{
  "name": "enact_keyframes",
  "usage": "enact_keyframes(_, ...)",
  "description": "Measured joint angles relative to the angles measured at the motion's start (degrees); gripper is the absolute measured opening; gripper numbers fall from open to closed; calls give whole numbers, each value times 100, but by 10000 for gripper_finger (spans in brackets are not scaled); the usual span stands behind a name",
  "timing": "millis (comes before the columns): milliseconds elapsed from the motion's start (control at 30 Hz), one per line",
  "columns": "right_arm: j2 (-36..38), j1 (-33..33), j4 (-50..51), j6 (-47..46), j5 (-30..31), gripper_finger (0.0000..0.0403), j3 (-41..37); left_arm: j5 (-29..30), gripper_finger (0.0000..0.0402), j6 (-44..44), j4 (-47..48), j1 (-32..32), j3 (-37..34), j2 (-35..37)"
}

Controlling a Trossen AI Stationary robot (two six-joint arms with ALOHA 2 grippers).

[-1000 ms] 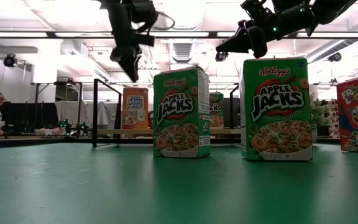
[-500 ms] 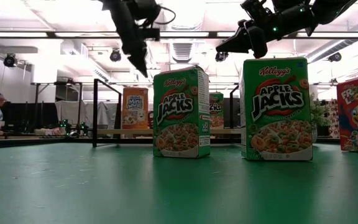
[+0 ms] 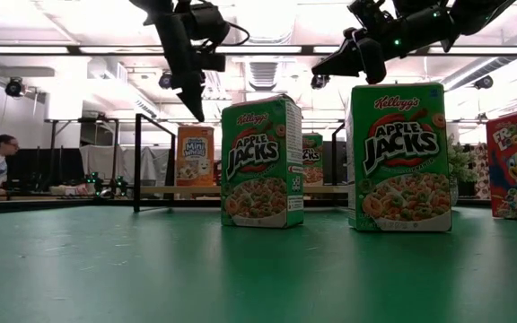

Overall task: Stack cereal on shelf
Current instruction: Put the left orange cereal box on the shelf aligned with the other orange cereal box

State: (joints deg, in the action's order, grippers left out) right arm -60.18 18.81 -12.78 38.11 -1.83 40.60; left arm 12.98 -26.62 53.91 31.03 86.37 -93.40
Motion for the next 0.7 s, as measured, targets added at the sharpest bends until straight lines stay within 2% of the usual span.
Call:
enact_keyframes(500, 0, 0, -4, -7, -2, 13, 0, 29, 0, -8, -231, 18, -318, -1)
enact_keyframes(700, 0, 0, -4, -7, -2, 13, 2, 505, 0, -155, -136, 25, -306, -1)
